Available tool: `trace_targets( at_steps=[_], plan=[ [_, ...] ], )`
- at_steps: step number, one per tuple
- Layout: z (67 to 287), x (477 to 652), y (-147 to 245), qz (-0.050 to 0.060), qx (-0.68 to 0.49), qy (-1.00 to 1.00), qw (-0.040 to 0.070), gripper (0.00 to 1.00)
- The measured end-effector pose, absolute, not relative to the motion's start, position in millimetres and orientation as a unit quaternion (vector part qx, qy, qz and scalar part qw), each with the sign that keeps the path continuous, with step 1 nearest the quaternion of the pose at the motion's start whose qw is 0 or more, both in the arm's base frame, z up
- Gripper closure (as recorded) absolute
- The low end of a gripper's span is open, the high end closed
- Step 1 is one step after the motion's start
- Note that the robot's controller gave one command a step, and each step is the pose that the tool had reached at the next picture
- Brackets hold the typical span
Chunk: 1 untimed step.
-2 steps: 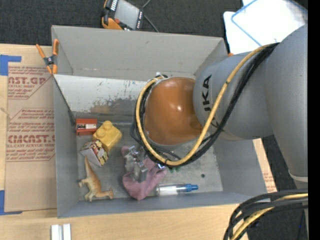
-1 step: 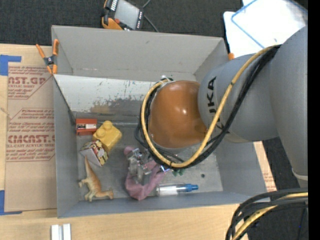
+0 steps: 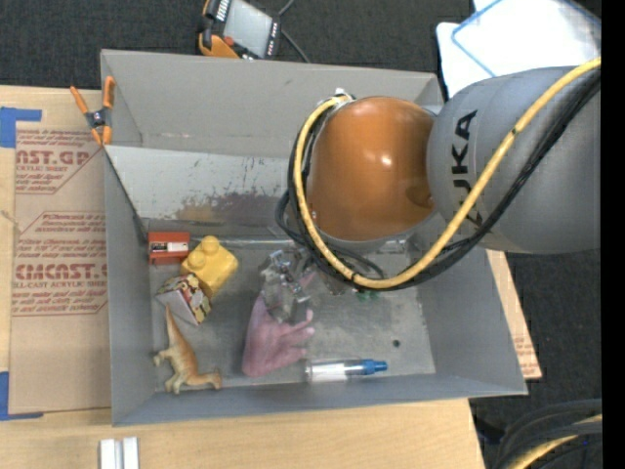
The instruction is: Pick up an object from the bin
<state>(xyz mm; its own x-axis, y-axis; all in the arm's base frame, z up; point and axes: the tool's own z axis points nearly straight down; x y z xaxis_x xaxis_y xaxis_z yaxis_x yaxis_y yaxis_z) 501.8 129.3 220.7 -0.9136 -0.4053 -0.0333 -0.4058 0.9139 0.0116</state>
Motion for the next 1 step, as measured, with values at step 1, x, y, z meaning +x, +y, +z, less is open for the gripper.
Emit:
trace_targets(
  at_steps=[1],
  plan=[
    [154.0, 486.3, 131.2, 0.010, -0.208, 0.978, 0.001, 1.00]
  ],
)
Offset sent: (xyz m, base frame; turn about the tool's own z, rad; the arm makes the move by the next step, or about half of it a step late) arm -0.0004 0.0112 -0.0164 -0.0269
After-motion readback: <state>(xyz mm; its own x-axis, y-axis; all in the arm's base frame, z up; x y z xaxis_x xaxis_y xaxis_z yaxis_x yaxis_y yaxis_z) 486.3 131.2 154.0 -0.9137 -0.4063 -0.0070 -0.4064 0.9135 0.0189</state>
